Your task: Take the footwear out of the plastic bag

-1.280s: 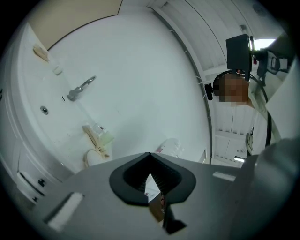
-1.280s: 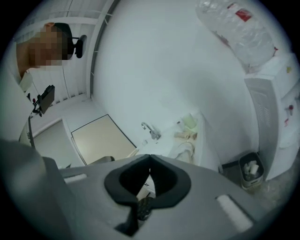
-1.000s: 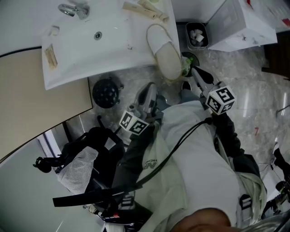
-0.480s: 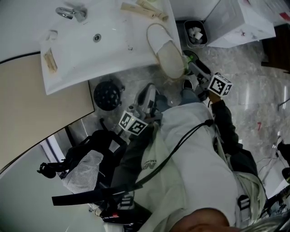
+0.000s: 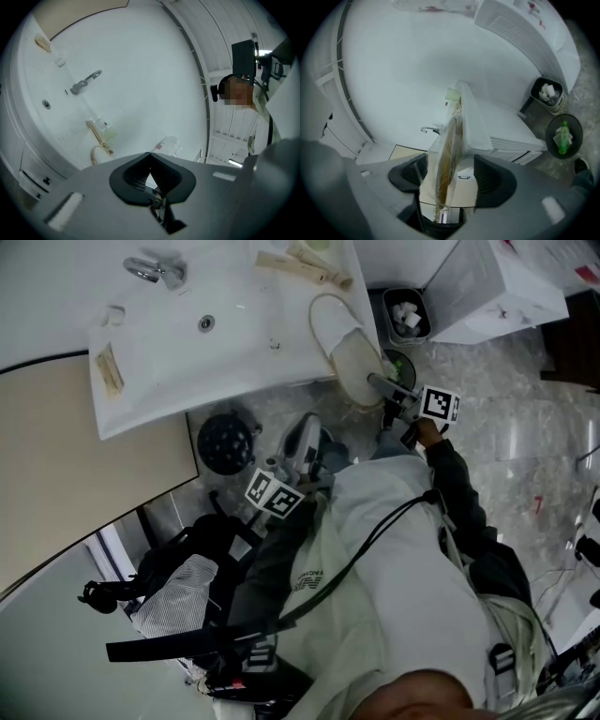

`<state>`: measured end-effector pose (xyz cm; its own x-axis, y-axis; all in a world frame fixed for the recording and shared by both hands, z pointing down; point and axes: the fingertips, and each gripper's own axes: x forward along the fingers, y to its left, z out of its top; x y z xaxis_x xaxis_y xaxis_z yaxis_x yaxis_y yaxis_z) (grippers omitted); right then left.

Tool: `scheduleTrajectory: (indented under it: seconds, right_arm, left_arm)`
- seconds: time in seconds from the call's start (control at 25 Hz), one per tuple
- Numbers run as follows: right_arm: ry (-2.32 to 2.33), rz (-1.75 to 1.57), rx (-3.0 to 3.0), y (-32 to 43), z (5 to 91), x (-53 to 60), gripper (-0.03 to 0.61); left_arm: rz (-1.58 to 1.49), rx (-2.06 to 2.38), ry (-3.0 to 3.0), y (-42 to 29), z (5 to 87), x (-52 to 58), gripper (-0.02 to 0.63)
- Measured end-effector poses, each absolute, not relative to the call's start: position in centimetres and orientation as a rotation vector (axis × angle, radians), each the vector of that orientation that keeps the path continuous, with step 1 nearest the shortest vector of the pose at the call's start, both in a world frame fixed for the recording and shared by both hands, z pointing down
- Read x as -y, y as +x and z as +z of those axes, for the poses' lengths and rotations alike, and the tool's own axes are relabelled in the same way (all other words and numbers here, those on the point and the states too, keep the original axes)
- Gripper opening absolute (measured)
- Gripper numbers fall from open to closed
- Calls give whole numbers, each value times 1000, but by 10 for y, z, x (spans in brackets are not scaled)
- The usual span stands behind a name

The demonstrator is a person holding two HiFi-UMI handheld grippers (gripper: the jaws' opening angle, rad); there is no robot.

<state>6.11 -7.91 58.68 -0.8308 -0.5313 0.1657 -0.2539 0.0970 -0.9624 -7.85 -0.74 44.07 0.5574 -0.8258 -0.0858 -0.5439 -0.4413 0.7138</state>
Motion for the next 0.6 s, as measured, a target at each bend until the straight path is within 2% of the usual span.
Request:
scheduleTrajectory:
  seconds: [0.08,0.16,0.32,0.52,0.6]
  right_arm:
    - [-831,-1935,-2061,66,596,72,304]
    - [-817,-1900,-2109,62,589,74,284]
    - [-763,-1789,-2266,49,576,78,127]
    - [-717,-1757,-2274,51,569,78,95]
    - [-710,-1696,-2326,54,557,76,86]
  left_arm:
    - [-569,1089,2150,-78,442,8,-2]
    - [-566,1083,2148,-76,443,8,-2]
    - [-556,1068,2144,-73,448,10,-2]
    - [-584,990,2118,-65,453,12,2]
    - [-615,948,2094,-63,454,14,36]
